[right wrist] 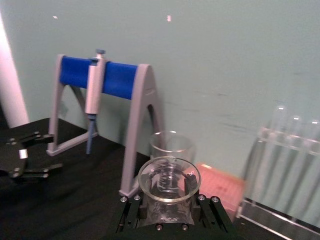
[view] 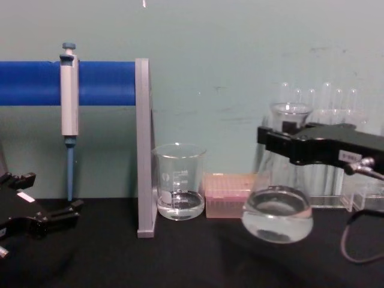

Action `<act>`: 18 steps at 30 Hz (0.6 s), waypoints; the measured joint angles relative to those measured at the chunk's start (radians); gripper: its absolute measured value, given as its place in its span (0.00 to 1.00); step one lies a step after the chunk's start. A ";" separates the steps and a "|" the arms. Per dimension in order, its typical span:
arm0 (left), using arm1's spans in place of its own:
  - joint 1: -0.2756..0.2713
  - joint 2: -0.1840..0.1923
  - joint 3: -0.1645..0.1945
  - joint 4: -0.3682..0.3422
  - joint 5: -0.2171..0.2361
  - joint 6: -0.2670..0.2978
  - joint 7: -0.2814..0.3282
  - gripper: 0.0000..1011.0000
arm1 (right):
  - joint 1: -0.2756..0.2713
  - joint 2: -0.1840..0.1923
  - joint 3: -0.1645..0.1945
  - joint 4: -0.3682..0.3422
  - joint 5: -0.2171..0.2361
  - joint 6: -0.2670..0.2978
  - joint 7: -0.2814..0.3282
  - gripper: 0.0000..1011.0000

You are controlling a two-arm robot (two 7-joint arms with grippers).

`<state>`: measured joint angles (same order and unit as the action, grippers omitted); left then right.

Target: Grasp the erlenmeyer flask with one hand, shake it three times, then place it back.

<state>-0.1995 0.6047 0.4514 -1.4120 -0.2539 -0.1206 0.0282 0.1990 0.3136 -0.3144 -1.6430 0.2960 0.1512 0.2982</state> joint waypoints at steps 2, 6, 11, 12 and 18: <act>0.000 0.000 0.000 0.000 0.000 0.000 0.000 0.99 | 0.005 -0.003 -0.012 0.001 0.002 0.000 0.010 0.45; 0.000 0.000 0.000 0.000 0.000 0.000 0.000 0.99 | 0.014 -0.006 -0.033 0.003 0.008 0.001 0.030 0.45; 0.000 0.000 0.000 0.000 0.000 0.000 0.000 0.99 | 0.023 -0.007 -0.063 0.004 0.020 0.002 0.054 0.45; 0.000 0.000 0.000 0.000 0.000 0.000 0.000 0.99 | 0.024 -0.007 -0.066 0.004 0.022 0.002 0.058 0.45; 0.000 0.000 0.000 0.000 0.000 0.000 0.000 0.99 | 0.030 -0.005 -0.096 0.004 0.035 0.004 0.078 0.45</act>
<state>-0.1995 0.6047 0.4514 -1.4119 -0.2539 -0.1205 0.0282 0.2295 0.3087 -0.4104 -1.6390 0.3310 0.1550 0.3762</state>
